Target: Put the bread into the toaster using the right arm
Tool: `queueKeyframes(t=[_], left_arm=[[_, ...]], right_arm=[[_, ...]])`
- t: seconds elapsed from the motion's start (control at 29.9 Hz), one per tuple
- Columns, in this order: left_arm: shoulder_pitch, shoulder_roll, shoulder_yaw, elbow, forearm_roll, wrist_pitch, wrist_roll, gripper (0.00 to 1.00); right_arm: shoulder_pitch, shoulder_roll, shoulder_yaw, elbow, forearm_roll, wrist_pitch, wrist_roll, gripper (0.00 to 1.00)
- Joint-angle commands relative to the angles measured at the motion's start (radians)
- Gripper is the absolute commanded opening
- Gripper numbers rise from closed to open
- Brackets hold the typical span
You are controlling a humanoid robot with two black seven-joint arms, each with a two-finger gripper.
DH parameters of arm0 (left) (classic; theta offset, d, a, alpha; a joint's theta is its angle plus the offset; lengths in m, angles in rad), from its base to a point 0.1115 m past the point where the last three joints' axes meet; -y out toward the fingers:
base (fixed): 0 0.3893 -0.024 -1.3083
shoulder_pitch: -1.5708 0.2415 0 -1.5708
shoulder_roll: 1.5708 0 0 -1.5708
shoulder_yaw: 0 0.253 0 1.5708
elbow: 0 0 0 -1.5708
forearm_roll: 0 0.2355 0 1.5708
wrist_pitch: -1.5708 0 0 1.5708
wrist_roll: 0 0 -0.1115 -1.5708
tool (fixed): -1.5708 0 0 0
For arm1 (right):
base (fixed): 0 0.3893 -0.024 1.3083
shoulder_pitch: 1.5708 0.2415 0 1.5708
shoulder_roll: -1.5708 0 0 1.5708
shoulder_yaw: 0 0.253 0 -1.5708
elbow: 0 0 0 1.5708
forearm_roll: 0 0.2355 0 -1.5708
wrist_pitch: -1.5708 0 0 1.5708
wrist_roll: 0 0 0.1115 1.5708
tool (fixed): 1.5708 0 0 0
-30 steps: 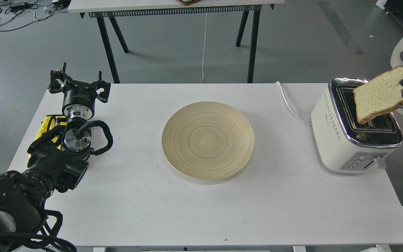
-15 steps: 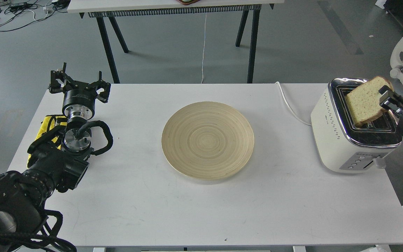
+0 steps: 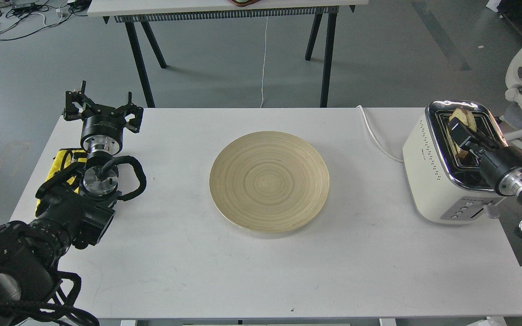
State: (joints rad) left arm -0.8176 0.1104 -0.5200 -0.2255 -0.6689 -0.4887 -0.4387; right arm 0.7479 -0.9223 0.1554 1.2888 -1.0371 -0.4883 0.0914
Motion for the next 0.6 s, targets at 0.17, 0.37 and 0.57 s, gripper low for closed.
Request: queueKeyframes(t=[0.17, 0.37, 0.57], left_arm=[[0.000, 0.000, 0.000, 0.000, 0.000, 0.000, 0.000, 1.00], [0.000, 0.000, 0.000, 0.000, 0.000, 0.000, 0.000, 1.00], [0.000, 0.000, 0.000, 0.000, 0.000, 0.000, 0.000, 1.00]], right_arm=[[0.018, -0.035, 0.206, 0.035, 0.005, 0.000, -0.019, 0.99], [0.013, -0.003, 0.352, 0.116, 0.132, 0.000, -0.041, 0.99], [0.008, 0.150, 0.408, 0.191, 0.406, 0.000, -0.032, 0.99]])
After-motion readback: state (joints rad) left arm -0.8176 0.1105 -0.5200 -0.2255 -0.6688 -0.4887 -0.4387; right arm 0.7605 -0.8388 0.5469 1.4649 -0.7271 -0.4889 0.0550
